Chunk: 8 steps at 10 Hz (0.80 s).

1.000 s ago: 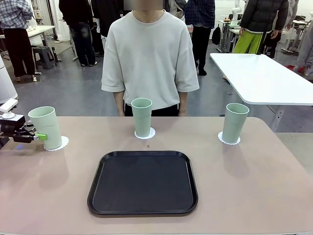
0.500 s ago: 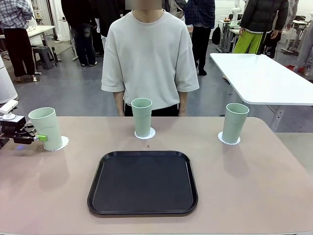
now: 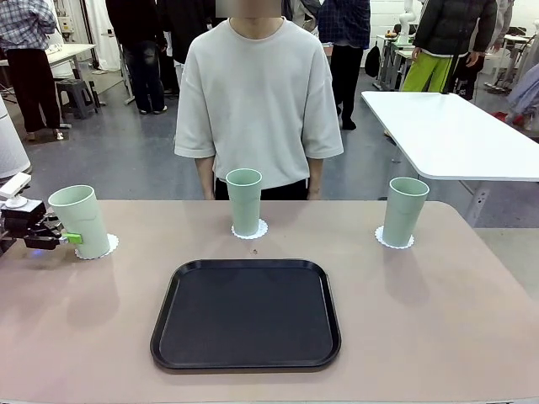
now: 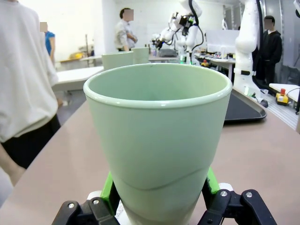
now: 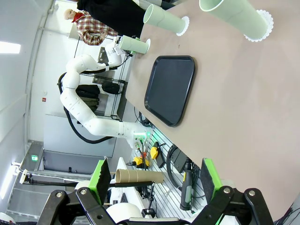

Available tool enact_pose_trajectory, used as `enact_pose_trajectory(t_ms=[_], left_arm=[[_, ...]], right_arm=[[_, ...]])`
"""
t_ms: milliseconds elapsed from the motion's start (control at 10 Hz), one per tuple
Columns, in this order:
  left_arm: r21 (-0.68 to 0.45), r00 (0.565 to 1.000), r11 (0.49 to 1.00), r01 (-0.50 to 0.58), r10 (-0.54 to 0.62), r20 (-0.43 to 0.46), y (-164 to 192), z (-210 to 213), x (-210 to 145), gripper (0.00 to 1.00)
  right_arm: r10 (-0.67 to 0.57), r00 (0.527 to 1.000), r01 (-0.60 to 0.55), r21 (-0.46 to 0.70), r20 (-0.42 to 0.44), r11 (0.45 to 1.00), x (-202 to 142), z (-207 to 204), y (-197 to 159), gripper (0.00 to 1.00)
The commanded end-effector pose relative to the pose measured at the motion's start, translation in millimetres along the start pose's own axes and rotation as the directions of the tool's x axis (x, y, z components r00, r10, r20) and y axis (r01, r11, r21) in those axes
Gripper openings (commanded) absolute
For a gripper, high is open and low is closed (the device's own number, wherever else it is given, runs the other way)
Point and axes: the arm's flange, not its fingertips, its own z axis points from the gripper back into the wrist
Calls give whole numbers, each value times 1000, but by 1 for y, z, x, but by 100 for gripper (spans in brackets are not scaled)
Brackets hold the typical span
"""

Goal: Place coasters on the table and set cups on them.
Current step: Take one Reusable plastic cup from the Flat Tray and place it on a coaster set by the human.

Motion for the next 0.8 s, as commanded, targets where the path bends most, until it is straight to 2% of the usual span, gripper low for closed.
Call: enact_pose_trajectory(t_ms=[0,700], left_arm=[[-13,999,999,31,-31,19,5,3,2,85],[-6,1000,1000,18,-18,-10,11,1,2,85]], right_arm=[[2,1000,-2,9,1,1000,0,0,1,100],[2,1000,-2,9,1,1000,0,0,1,100]])
